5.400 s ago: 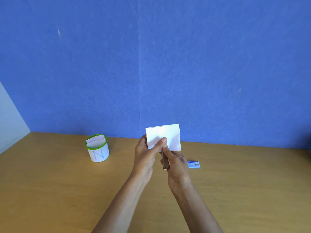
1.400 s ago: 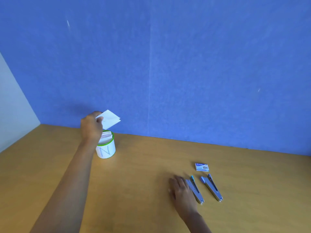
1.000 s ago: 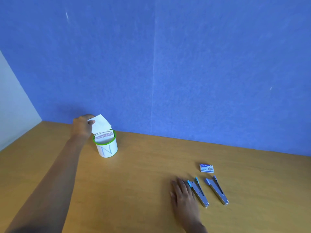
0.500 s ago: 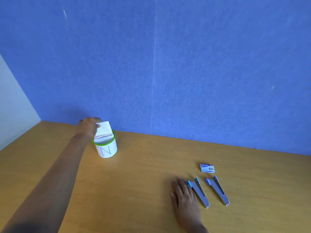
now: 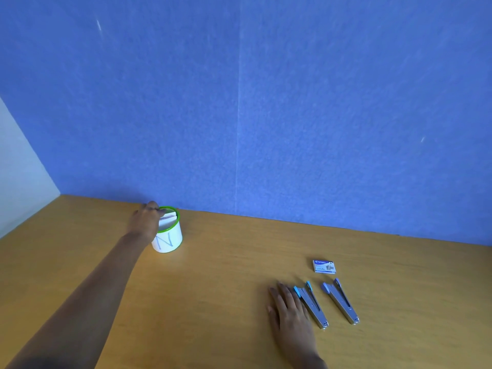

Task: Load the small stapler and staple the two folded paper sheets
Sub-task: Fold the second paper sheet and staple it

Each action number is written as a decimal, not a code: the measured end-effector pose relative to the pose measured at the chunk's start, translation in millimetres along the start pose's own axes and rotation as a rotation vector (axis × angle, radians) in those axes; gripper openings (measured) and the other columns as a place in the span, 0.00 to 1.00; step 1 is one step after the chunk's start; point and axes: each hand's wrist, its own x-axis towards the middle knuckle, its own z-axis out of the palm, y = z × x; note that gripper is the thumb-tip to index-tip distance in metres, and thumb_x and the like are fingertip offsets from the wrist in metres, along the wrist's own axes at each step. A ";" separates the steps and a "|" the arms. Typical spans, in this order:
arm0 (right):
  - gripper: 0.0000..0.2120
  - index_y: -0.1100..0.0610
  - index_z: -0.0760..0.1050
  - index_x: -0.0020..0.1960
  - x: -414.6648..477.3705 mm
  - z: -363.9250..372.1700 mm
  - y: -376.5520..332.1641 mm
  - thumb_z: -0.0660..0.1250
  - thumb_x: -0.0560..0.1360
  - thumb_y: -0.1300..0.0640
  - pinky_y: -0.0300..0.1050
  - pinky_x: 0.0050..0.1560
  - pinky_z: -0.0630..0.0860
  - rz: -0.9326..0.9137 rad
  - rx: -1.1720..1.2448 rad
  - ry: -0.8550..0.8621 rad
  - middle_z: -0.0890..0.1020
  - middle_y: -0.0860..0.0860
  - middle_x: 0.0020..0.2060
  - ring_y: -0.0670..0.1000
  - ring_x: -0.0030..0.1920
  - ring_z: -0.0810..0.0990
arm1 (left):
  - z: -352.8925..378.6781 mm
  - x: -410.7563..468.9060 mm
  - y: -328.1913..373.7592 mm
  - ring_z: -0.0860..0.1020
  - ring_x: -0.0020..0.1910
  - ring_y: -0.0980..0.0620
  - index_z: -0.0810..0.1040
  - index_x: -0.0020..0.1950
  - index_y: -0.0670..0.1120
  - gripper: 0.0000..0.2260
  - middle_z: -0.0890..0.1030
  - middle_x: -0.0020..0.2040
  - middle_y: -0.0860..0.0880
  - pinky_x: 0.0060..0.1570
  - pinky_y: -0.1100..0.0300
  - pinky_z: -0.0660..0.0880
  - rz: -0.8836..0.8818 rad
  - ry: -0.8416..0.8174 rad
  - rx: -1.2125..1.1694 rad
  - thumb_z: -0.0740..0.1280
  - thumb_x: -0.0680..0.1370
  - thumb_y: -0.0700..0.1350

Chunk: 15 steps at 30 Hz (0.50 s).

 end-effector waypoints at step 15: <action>0.24 0.51 0.83 0.52 -1.7 -1.3 0.4 0.82 0.57 0.49 0.46 0.42 0.82 -0.031 0.016 -0.056 0.84 0.49 0.52 0.51 0.51 0.84 | 21.4 -43.0 26.7 0.59 0.75 0.44 0.61 0.73 0.35 0.28 0.63 0.74 0.38 0.75 0.50 0.53 0.023 0.143 -0.331 0.53 0.81 0.55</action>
